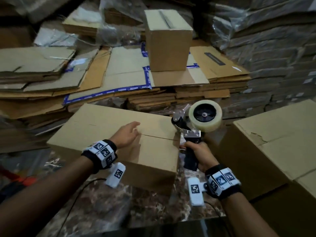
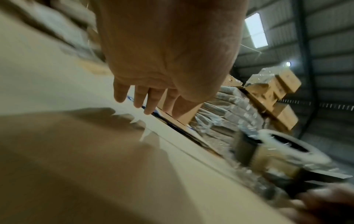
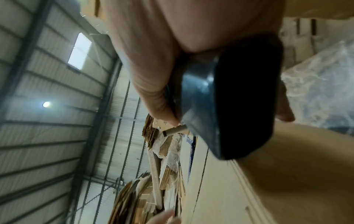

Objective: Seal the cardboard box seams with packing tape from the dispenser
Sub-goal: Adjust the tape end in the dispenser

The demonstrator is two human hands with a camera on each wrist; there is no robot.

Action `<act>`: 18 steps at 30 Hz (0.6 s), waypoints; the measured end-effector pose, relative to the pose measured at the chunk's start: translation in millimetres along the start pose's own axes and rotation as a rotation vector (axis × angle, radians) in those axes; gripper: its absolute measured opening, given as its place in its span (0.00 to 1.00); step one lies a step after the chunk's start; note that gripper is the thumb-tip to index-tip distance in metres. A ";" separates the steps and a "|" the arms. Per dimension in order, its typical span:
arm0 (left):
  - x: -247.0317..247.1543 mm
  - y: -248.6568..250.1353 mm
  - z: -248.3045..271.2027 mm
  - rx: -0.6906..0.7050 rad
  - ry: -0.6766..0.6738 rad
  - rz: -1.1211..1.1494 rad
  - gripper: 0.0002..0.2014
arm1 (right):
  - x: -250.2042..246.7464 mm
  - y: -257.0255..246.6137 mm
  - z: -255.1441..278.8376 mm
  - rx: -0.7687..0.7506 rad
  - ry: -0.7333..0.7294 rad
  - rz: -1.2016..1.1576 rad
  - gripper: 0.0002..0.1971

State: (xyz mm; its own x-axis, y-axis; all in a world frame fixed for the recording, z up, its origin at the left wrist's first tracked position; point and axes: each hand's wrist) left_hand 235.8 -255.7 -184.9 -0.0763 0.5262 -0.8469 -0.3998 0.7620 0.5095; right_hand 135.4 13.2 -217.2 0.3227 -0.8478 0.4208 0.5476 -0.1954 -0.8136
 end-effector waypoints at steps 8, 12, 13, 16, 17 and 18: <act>-88.2 -200.3 4.4 -0.245 0.071 -0.605 0.47 | 54.0 -17.9 2.8 -0.276 0.067 0.565 0.06; -83.0 -221.6 14.2 -0.168 0.026 -0.650 0.54 | 105.3 -15.7 1.9 -0.332 -0.044 0.624 0.07; -81.6 -220.4 19.0 -0.164 0.033 -0.639 0.53 | 118.8 -14.8 0.1 -0.342 -0.064 0.656 0.06; -77.9 -213.9 41.2 -0.149 0.014 -0.602 0.46 | 158.2 -8.8 -0.9 -0.307 -0.198 0.648 0.06; -76.2 -211.5 51.1 -0.150 0.012 -0.598 0.44 | 171.9 -5.7 -0.2 -0.280 -0.244 0.639 0.05; -72.6 -210.8 60.4 -0.160 0.014 -0.592 0.42 | 184.9 -2.3 1.1 -0.253 -0.285 0.632 0.03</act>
State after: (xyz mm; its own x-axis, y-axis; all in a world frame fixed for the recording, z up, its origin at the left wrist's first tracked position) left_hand 380.8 -431.7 -221.7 0.1890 0.0252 -0.9817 -0.5105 0.8565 -0.0763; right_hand 194.7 -142.6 -137.1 0.7244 -0.6822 -0.0988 0.0070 0.1506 -0.9886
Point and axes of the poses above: each hand's wrist, its own z-axis away from the middle knuckle, its own x-axis out of the palm, y = z × x, and after that the axes turned 12 degrees about -z, right-handed
